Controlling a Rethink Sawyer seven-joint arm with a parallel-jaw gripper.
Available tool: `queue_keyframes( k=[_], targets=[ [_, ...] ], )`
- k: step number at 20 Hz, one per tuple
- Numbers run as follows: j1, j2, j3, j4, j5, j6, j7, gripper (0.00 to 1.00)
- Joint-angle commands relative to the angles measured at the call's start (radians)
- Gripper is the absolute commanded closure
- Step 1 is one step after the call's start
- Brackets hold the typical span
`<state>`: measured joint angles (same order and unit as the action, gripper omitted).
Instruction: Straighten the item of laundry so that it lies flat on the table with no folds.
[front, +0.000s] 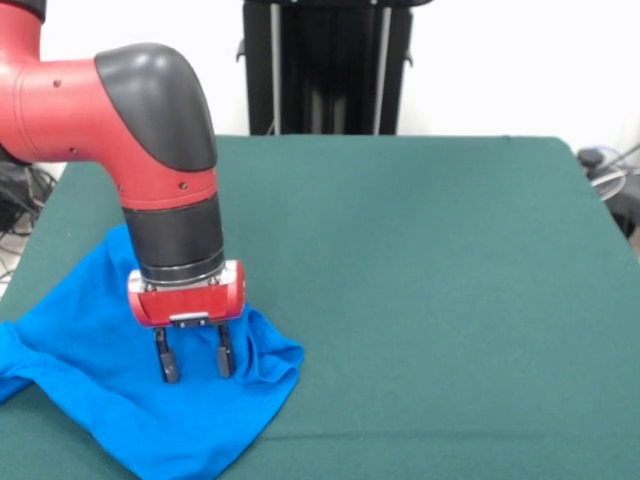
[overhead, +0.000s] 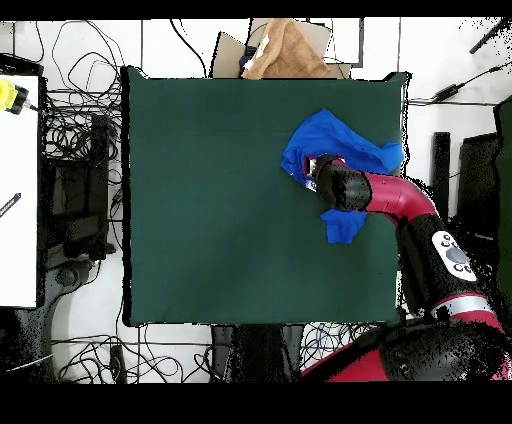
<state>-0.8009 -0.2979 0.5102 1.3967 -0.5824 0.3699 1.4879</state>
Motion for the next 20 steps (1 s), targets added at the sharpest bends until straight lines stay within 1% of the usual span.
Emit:
queue_keyframes(
  k=[1,8,10,14,20],
  targets=[
    [0.130,0.036,-0.048,0.087,-0.043,-0.045,0.102,0.00],
    [0.095,0.105,-0.020,0.060,-0.035,-0.051,0.034,0.00],
    [0.092,0.108,-0.019,0.059,-0.036,-0.052,0.029,0.00],
    [0.099,0.087,-0.030,0.080,-0.035,-0.050,0.043,0.00],
    [0.146,0.020,-0.084,0.117,-0.038,-0.059,0.107,0.00]
  ],
)
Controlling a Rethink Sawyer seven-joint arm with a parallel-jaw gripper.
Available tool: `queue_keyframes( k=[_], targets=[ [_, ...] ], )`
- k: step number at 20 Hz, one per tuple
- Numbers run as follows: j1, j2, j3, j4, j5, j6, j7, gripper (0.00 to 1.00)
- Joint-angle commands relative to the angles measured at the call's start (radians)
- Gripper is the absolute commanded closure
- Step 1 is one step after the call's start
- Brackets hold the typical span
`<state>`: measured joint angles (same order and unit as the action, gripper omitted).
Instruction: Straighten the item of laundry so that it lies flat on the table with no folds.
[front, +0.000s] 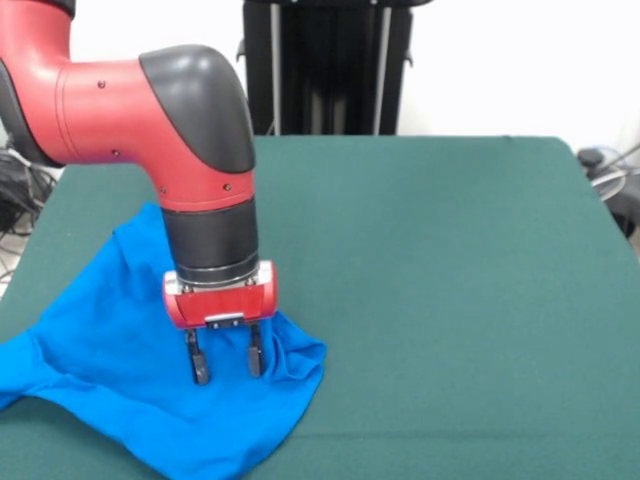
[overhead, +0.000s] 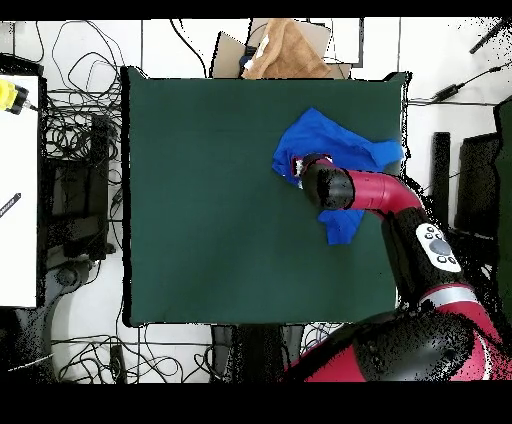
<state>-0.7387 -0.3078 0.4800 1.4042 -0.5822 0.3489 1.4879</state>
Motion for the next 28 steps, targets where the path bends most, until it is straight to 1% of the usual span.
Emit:
queue_keyframes(
  k=[1,14,16,18,20,21,24,28],
  targets=[
    [0.086,0.028,-0.055,0.109,-0.034,-0.035,0.107,0.00],
    [0.083,0.020,-0.057,0.120,-0.023,-0.026,0.089,0.00],
    [0.096,-0.010,-0.075,0.158,-0.017,-0.037,0.126,0.00],
    [0.121,-0.056,-0.107,0.217,-0.002,-0.052,0.190,0.00],
    [0.134,-0.075,-0.120,0.245,0.010,-0.059,0.217,0.00],
    [0.160,-0.096,-0.139,0.291,0.036,-0.074,0.275,0.00],
    [0.205,-0.091,-0.166,0.328,0.080,-0.119,0.345,0.00],
    [0.285,-0.078,-0.222,0.350,0.147,-0.193,0.405,0.00]
  ],
)
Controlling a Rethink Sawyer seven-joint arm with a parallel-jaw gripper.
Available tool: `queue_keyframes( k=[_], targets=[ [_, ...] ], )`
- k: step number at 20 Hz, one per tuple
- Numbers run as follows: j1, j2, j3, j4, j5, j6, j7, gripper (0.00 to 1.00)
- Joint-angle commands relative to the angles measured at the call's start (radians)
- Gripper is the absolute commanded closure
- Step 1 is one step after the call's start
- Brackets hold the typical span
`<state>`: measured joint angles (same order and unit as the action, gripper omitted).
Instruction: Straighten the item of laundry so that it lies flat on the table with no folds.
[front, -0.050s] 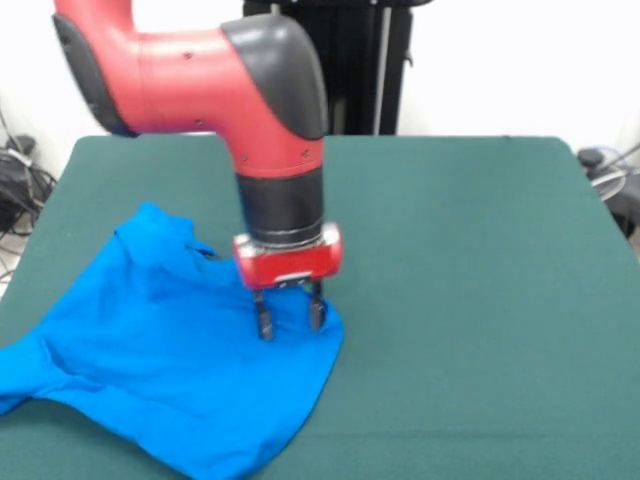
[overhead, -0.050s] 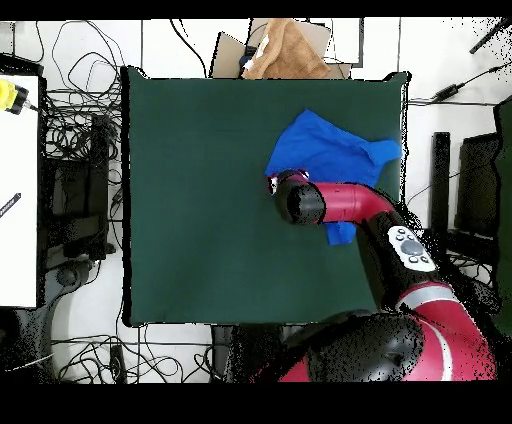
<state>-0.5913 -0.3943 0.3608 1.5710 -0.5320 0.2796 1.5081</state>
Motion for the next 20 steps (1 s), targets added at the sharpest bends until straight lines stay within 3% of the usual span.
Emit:
queue_keyframes(
  k=[1,6,11,14,20],
  targets=[
    [0.155,0.010,-0.116,0.188,0.113,-0.139,0.392,0.00],
    [0.197,-0.010,-0.143,0.219,0.183,-0.144,0.379,0.00],
    [0.251,-0.118,-0.189,0.339,0.250,-0.148,0.418,0.00],
    [0.275,-0.139,-0.205,0.372,0.276,-0.161,0.431,0.00],
    [0.298,-0.051,-0.219,0.346,0.317,-0.248,0.399,0.00]
  ],
)
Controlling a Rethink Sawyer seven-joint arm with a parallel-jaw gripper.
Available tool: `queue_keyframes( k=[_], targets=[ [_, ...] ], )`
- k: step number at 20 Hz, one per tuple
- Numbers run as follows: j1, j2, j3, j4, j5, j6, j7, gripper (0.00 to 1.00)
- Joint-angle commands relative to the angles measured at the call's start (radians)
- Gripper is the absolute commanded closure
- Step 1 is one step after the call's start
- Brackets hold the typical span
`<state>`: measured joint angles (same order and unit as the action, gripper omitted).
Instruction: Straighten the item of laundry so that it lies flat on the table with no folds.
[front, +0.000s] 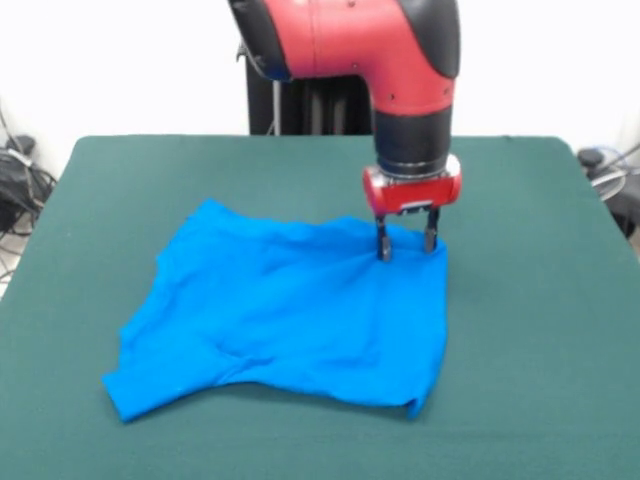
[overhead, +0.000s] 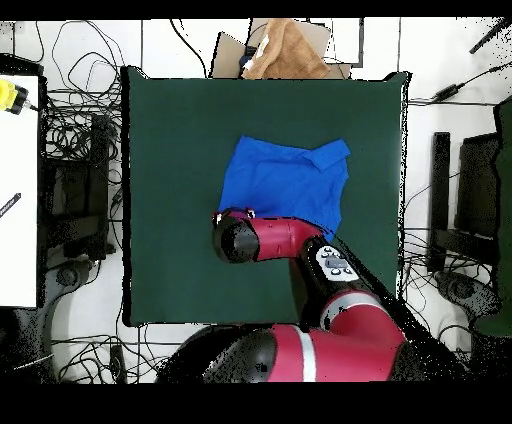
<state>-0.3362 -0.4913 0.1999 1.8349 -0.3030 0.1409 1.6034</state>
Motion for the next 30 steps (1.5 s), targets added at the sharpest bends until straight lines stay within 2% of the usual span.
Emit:
queue_keyframes(
  k=[1,5,10,18,24,26,28,30],
  targets=[
    [0.039,0.056,-0.058,0.079,0.092,-0.118,0.293,0.00],
    [0.024,0.075,-0.050,0.075,0.104,-0.125,0.261,0.00],
    [0.060,-0.003,-0.070,0.125,0.146,-0.086,0.267,0.00],
    [0.108,-0.051,-0.098,0.167,0.192,-0.077,0.265,0.00],
    [0.112,-0.008,-0.100,0.171,0.207,-0.128,0.256,0.00],
    [0.118,-0.036,-0.113,0.161,0.212,-0.094,0.239,0.00],
    [0.118,-0.108,-0.131,0.141,0.212,-0.009,0.199,0.00],
    [0.085,-0.130,-0.113,0.126,0.200,0.034,0.161,0.00]
  ],
)
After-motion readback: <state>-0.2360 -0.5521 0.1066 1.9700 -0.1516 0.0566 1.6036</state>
